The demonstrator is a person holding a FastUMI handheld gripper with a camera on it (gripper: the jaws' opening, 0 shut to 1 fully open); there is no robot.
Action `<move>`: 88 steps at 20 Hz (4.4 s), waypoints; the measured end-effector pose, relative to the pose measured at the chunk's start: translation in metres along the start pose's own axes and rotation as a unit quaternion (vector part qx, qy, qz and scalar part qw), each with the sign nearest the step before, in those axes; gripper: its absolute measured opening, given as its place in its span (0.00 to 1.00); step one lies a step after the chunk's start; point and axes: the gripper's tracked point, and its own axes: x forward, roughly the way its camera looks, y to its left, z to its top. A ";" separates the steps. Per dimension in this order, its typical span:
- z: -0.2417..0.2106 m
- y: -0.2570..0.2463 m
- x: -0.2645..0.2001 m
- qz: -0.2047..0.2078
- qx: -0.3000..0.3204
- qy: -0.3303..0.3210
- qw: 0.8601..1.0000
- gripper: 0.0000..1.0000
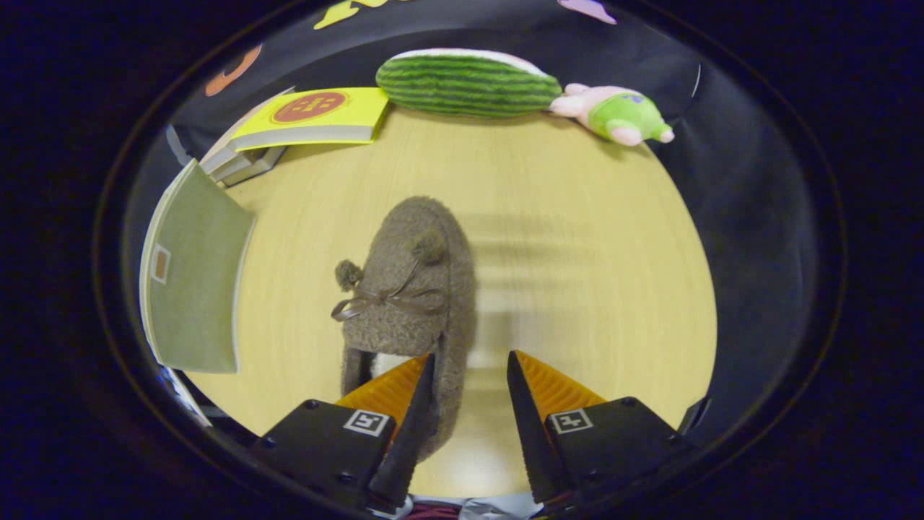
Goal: Open the storage box then place both shoes into the box .Put the left shoe in first, then the right shoe, with the right side of both shoes facing outward in a uniform manner.
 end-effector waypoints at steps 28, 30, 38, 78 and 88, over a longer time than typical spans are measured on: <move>0.067 0.149 -0.134 0.157 0.091 -0.055 0.982 0.08; 0.069 0.176 -0.143 0.169 0.088 -0.057 0.980 0.08; 0.071 0.278 -0.167 0.219 0.093 -0.059 0.970 0.08; 0.077 0.258 -0.264 0.118 -0.010 -0.383 0.916 0.99; 0.031 0.212 -0.388 0.106 0.004 -0.552 0.827 0.99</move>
